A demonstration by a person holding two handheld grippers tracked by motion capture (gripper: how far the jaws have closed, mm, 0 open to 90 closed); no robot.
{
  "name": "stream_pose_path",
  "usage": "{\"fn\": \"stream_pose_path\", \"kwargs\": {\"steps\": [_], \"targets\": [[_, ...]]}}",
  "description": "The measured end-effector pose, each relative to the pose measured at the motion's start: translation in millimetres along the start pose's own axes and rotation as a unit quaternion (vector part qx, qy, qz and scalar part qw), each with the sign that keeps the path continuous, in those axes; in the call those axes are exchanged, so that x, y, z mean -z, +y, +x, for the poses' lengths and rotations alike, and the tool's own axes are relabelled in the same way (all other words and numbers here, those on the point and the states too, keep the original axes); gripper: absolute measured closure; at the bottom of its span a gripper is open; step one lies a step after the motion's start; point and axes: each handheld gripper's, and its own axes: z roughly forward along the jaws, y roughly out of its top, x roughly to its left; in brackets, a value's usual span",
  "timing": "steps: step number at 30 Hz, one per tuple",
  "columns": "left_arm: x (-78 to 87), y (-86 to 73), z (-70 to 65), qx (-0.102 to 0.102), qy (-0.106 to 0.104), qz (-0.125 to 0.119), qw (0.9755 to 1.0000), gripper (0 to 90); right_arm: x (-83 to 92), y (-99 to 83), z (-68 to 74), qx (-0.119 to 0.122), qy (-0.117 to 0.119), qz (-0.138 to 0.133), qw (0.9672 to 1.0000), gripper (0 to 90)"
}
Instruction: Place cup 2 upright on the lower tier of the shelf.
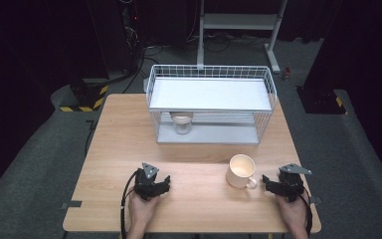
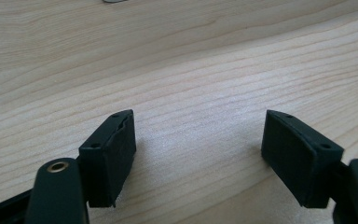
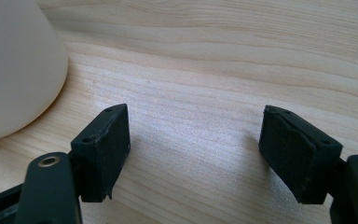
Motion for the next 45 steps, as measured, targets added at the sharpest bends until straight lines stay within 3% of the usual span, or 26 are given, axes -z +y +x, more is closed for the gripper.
{"fn": "stream_pose_path", "kwargs": {"steps": [7,13,14,18,19,27,32,45], "targets": [[-0.6,0.3,0.4,0.002,0.003,0.001,1.0000,23.8,0.0,0.1,-0.2,0.001,0.002,0.001,1.0000,24.1],[-0.4,0.3,0.4,0.003,0.004,0.004,1.0000,23.0,1.8,0.3,-0.2,-0.001,0.023,0.011,0.9997,17.9],[-0.4,0.3,0.4,0.004,0.005,0.004,1.0000,22.7,5.1,-1.6,0.3,-0.003,0.037,0.006,0.9993,16.7],[-0.4,0.2,0.4,0.004,0.005,0.004,1.0000,22.6,13.3,-4.8,3.1,0.000,0.050,-0.013,0.9987,15.4],[-0.4,0.3,0.4,0.004,0.005,0.004,1.0000,22.6,19.1,-7.9,5.3,-0.004,0.064,-0.024,0.9977,14.5],[-0.4,0.2,0.4,0.004,0.005,0.004,1.0000,22.6,34.2,-21.4,15.7,0.009,0.092,-0.046,0.9947,13.7],[-0.4,0.2,0.4,0.004,0.005,0.004,1.0000,22.6,44.6,-28.5,26.3,0.017,0.116,-0.062,0.9911,12.9],[-0.4,0.2,0.4,0.004,0.005,0.004,1.0000,22.6,42.8,-15.9,49.7,0.034,0.144,-0.080,0.9857,11.2]]}}
